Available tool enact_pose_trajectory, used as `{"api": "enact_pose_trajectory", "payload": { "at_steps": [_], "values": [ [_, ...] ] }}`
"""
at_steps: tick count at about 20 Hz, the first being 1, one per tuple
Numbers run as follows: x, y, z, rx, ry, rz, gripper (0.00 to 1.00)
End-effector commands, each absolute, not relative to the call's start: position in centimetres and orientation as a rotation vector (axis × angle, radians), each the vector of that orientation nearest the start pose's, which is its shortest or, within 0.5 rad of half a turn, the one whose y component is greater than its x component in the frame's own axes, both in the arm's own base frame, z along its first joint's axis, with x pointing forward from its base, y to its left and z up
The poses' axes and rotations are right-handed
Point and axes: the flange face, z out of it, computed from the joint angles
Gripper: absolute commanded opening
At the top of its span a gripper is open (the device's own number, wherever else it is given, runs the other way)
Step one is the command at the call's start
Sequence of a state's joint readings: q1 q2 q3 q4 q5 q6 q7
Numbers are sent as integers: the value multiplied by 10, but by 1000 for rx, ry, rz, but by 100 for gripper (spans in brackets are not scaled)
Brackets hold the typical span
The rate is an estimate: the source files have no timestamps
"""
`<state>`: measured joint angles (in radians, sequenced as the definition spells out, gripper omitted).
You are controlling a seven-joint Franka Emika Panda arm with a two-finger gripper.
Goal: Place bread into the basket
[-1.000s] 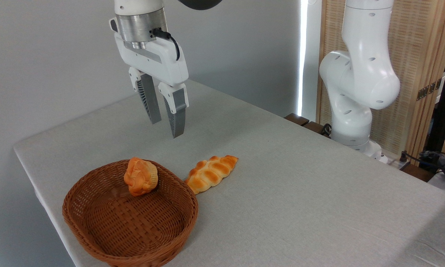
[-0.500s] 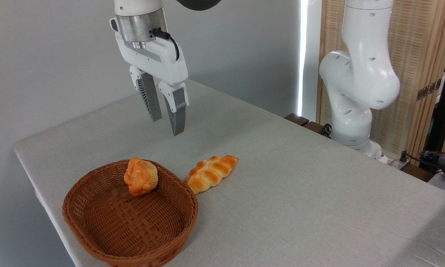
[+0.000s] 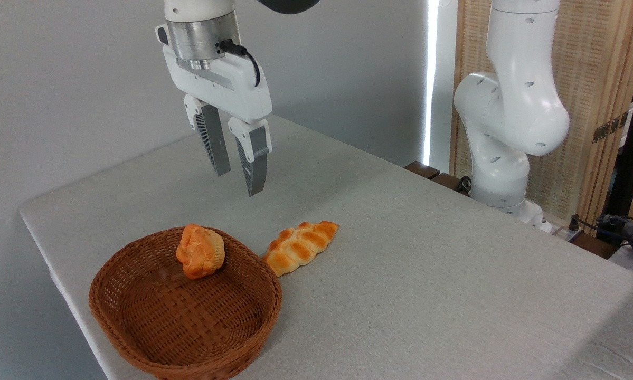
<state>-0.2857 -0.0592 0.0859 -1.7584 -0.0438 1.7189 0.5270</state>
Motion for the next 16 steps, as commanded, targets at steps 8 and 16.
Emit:
{"api": "enact_pose_trajectory", "payload": {
  "at_steps": [8,16],
  "values": [
    [532,-105,599,-2995,1101,-43,100],
    [534,-94,598,-3006,1070,-58,100]
  ]
}}
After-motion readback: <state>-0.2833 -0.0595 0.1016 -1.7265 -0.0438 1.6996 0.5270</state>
